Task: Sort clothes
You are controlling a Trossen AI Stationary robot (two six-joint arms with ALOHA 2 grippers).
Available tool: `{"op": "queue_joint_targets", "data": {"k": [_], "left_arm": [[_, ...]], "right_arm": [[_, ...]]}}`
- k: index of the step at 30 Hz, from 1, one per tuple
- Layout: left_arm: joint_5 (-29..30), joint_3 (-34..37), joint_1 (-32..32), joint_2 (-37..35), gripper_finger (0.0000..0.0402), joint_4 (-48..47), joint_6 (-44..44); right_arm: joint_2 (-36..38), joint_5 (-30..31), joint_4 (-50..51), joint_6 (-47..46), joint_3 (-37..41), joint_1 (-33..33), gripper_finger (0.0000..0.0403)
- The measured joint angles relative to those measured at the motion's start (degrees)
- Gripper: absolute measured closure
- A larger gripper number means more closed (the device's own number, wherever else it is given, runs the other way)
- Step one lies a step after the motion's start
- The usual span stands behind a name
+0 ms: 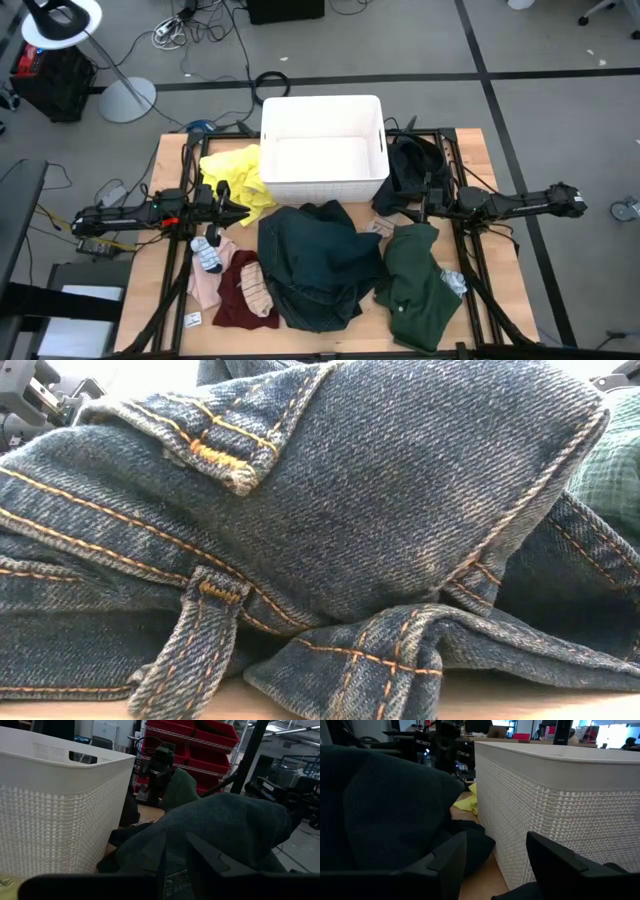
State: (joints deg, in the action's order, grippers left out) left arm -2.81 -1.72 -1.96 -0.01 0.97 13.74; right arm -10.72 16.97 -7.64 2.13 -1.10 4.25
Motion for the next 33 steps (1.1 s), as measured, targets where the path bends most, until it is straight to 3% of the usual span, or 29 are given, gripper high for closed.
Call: {"op": "queue_joint_targets", "data": {"k": [15, 21, 28, 33], "left_arm": [[0.0, 0.0, 0.0, 0.0, 0.0328, 0.0, 0.0], [0.2, 0.0, 0.0, 0.0, 0.0328, 5.8, -0.1], [9.4, 0.0, 0.0, 0.0, 0.0328, 11.5, -7.5], [12.9, 0.0, 0.0, 0.0, 0.0328, 17.0, -7.7]], "right_arm": [[0.0, 0.0, 0.0, 0.0, 0.0, 0.0, 0.0195], [0.0, 0.0, 0.0, 0.0, 0.0, 0.0, 0.0195], [0.0, 0.0, 0.0, 0.0, 0.0, 0.0, 0.0195], [0.0, 0.0, 0.0, 0.0, 0.0, 0.0, 0.0195]]}}
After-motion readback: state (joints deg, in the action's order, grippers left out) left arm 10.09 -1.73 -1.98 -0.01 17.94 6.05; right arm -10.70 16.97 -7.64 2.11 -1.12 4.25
